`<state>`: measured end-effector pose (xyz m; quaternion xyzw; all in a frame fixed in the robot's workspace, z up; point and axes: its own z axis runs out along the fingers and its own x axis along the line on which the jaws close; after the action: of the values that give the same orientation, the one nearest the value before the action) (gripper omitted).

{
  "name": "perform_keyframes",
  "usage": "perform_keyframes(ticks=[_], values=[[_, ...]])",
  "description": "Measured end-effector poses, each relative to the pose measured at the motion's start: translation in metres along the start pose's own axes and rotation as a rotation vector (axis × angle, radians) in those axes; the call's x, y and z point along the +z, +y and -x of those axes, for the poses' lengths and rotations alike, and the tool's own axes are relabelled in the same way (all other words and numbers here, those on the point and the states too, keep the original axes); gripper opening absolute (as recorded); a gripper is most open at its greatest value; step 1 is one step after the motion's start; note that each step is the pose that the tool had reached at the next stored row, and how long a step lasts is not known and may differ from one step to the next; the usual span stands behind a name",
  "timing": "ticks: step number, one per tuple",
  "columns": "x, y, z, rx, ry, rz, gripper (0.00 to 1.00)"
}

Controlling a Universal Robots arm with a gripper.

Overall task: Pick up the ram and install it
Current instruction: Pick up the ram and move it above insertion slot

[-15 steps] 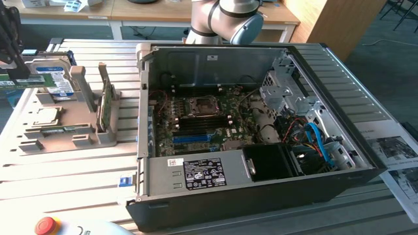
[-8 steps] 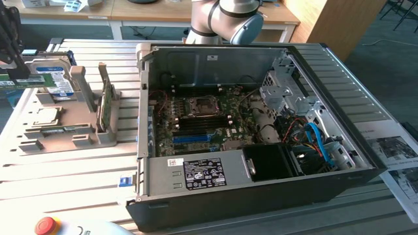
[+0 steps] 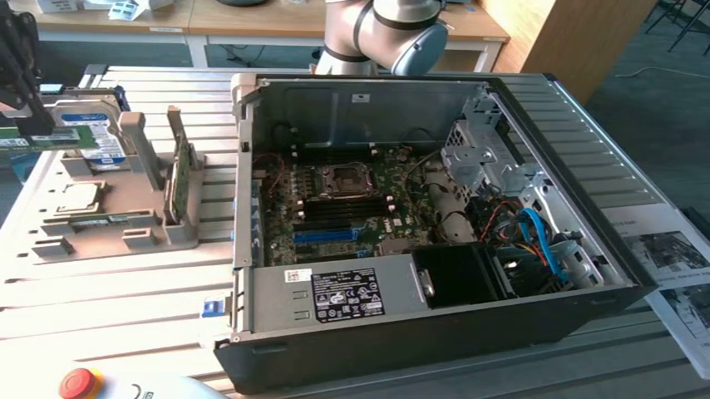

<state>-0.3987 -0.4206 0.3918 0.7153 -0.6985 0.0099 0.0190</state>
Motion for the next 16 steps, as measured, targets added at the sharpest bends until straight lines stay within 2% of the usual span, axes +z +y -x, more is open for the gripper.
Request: perform_keyframes(ticks=[6, 16], values=[[0.0000, -0.0093, -0.004, 0.000, 0.0000, 0.0004, 0.12], [0.0002, -0.0298, -0.014, 0.000, 0.0000, 0.0018, 0.12]])
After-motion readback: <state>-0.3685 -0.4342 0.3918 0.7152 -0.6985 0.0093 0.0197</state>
